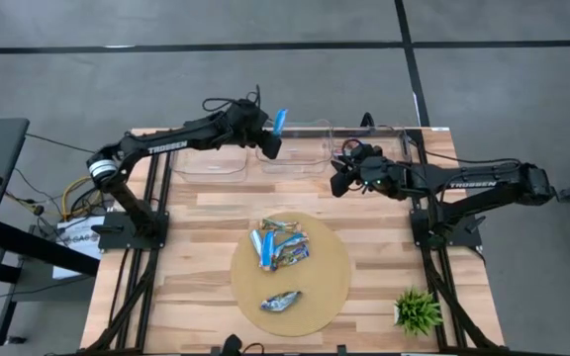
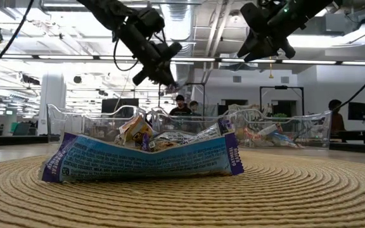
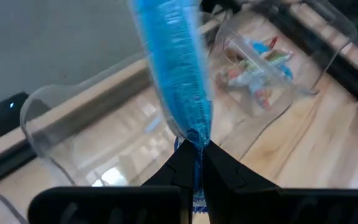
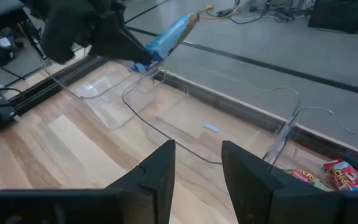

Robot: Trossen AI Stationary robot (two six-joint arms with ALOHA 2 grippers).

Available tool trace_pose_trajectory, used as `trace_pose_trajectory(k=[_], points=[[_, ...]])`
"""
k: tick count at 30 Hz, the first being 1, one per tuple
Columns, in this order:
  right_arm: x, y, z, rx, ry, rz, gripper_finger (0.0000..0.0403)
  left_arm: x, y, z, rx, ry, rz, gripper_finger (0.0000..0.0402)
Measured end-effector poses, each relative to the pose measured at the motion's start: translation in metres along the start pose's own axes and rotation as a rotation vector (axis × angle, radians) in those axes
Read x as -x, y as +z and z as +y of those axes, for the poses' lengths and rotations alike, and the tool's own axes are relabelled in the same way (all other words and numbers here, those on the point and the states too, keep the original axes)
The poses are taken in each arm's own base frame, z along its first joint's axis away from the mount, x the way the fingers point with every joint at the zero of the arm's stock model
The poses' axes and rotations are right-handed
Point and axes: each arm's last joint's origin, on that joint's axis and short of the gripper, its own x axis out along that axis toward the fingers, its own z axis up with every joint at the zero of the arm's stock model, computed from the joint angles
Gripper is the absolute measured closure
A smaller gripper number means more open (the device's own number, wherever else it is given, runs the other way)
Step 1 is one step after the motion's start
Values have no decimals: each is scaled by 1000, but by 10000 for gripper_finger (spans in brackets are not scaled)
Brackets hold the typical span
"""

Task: Pick and place Granola Bars by type
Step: Put the blue granola bar into the center transparent bin

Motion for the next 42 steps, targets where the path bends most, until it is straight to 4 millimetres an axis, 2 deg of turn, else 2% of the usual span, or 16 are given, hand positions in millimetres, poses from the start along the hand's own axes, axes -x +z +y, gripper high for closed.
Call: trace_pose_trajectory(k=[5, 9, 17, 24, 28, 34, 38, 42], points=[[-1, 1, -1, -4, 6, 6, 280, -14, -1, 2, -18, -16, -9, 390], [-1, 0, -1, -3, 13, 11, 280, -25, -6, 4, -17, -9, 9, 361], [-1, 0, 0, -4, 36, 22, 280, -25, -3, 7, -12, -1, -10, 285], [0, -1, 1, -2, 60, 33, 280, -22, 0, 0, -3, -68, -31, 276], [1, -2, 4, 3, 106, 53, 280, -11, -2, -21, -55, -220, -8, 288], [7, -7, 13, 76, 198, 83, 280, 19, -13, -68, -195, -466, 38, 305], [14, -12, 23, 153, 252, 88, 280, 37, -33, -99, -257, -536, 117, 307], [22, -18, 31, 189, 295, 106, 280, 46, -58, -125, -318, -538, 209, 306]])
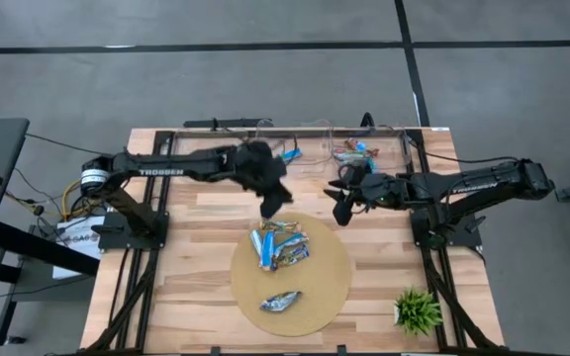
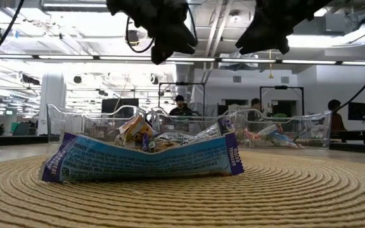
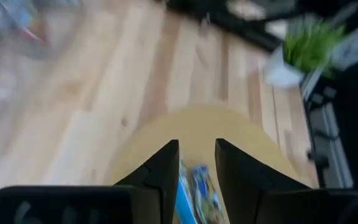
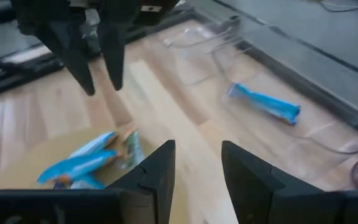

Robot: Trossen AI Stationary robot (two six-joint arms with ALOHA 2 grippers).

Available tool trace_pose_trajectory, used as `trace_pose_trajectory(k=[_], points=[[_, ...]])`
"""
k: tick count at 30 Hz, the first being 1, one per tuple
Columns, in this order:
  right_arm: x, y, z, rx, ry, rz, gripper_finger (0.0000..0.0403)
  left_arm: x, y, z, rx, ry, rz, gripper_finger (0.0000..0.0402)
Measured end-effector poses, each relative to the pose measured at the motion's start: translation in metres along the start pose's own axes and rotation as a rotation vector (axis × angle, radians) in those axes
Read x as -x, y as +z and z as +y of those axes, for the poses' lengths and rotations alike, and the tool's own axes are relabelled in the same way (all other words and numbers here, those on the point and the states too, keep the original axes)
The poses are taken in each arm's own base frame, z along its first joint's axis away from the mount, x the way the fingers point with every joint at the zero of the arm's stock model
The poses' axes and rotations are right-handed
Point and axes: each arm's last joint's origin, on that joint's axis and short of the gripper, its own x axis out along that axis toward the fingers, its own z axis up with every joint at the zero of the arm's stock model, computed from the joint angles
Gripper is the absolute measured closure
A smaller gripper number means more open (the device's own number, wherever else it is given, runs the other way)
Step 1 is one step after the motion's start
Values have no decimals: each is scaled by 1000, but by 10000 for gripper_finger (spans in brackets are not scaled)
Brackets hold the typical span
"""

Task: Pick and place Granola Bars by type
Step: Put the blue granola bar into the center transparent bin

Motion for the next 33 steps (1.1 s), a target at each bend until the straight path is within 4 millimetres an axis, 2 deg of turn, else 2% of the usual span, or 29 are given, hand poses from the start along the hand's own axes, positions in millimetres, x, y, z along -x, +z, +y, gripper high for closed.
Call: trace_pose_trajectory(k=[8, 14, 17, 23, 33], points=[[10, -16, 20, 86, 98, 90, 280, -24, -37, -52, -93, 97, 173, 305], [17, -22, 31, 68, 162, 115, 280, -34, -58, -76, -85, 130, 233, 305], [20, -24, 36, 61, 181, 121, 280, -47, -65, -87, -88, 108, 230, 305], [24, -28, 41, 77, 201, 139, 280, -70, -84, -98, -73, 117, 283, 305], [26, -35, 40, 96, 198, 210, 280, -97, -98, -95, -50, 133, 323, 305]])
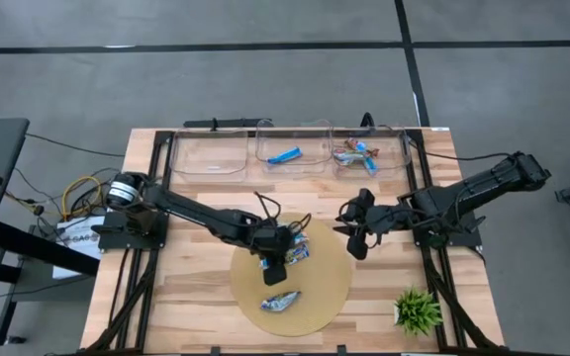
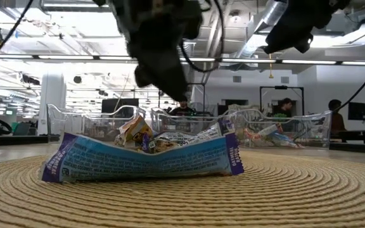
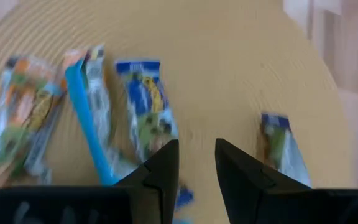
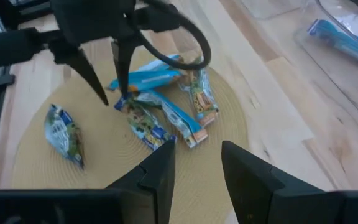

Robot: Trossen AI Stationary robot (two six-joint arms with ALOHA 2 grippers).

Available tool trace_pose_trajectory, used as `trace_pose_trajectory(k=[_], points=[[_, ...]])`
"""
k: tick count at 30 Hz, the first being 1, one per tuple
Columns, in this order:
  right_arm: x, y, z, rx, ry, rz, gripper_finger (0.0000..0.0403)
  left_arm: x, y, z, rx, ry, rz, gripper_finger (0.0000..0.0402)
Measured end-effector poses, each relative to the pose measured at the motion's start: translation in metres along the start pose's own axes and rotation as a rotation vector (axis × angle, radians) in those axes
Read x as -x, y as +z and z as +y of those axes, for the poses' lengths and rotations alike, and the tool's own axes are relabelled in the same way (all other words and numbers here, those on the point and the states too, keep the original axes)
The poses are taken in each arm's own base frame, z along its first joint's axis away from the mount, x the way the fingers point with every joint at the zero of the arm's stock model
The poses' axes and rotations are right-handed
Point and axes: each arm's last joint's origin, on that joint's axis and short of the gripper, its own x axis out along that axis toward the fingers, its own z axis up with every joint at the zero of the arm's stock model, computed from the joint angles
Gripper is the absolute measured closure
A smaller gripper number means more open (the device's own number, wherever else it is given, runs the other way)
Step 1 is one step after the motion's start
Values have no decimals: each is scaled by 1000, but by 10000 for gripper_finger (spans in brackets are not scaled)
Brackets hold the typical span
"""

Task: Pick and place Granola Bars by type
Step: Put the blue granola bar into the center transparent bin

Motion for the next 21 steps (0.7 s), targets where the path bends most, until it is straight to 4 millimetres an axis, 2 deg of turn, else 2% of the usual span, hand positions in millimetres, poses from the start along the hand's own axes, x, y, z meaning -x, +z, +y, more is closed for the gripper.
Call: trace_pose_trajectory(k=[8, 13, 21], points=[[0, -3, -1, 10, -12, 27, 280, -22, -3, 1, -17, -20, 52, 304], [0, -3, -2, 13, -12, 36, 280, -35, -6, 2, -10, -13, 82, 278], [0, -4, -2, 20, -14, 40, 280, -36, -8, 6, -33, 80, 70, 243]])
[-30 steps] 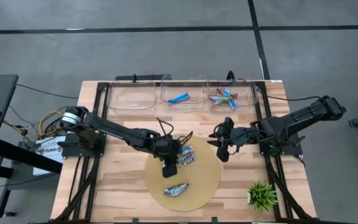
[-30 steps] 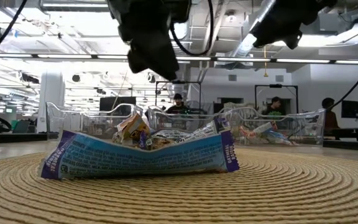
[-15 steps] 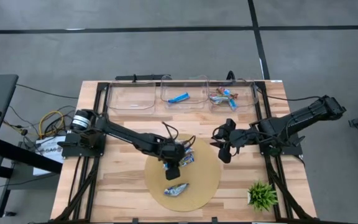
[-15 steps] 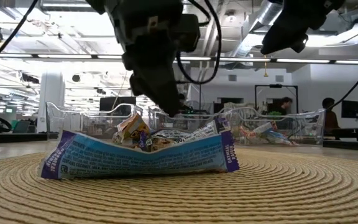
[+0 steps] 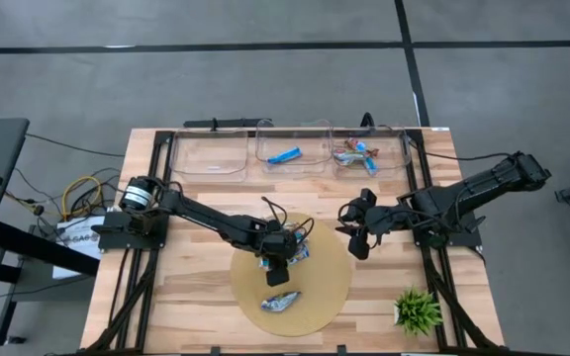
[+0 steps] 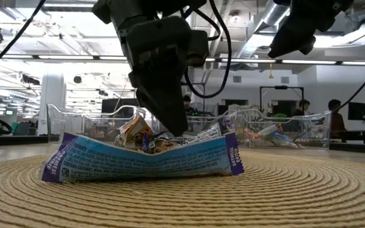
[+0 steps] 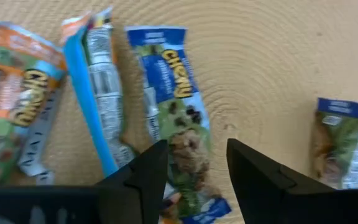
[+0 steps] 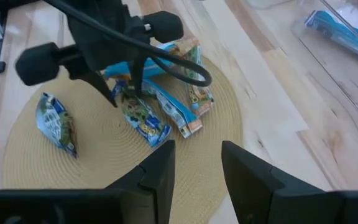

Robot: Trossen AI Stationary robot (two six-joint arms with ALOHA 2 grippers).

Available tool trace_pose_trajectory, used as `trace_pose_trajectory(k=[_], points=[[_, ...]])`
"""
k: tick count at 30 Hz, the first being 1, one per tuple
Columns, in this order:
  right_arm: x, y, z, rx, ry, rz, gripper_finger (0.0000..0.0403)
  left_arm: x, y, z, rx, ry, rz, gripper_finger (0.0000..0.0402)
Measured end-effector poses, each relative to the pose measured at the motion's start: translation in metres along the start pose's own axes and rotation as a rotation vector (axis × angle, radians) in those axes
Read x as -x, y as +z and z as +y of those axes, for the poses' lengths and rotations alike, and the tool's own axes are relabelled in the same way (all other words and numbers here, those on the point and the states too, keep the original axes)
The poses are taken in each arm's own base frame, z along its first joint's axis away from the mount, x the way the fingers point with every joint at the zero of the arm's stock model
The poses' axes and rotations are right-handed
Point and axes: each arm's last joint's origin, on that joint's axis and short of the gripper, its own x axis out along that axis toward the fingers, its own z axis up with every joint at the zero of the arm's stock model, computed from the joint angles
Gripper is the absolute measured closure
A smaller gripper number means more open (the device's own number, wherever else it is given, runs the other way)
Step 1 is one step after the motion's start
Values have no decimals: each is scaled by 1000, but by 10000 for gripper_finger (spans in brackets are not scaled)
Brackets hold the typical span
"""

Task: Pick and place Granola Bars by type
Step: Put the blue granola bar into the center transparent bin

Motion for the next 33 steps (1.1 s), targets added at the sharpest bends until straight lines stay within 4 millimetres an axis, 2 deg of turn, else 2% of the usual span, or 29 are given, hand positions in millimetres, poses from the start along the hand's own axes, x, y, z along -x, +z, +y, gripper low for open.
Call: trace_pose_trajectory(k=[2, 11, 18, 21, 29, 33], points=[[0, 0, 0, 3, -1, 1, 280, -1, -1, 1, -1, 15, 10, 241], [0, 0, 0, 3, 10, 6, 280, -32, -11, 1, 2, -43, 137, 241], [0, 0, 0, 3, 12, 6, 280, -29, -3, -2, -4, 16, 135, 244], [0, 0, 0, 3, 12, 6, 280, -26, 1, -2, -15, 47, 134, 262], [0, 0, 0, 2, 13, 5, 280, -21, 8, -4, -14, 58, 126, 353], [0, 2, 2, -20, 26, -15, 280, -16, 16, -7, 0, 47, 100, 367]])
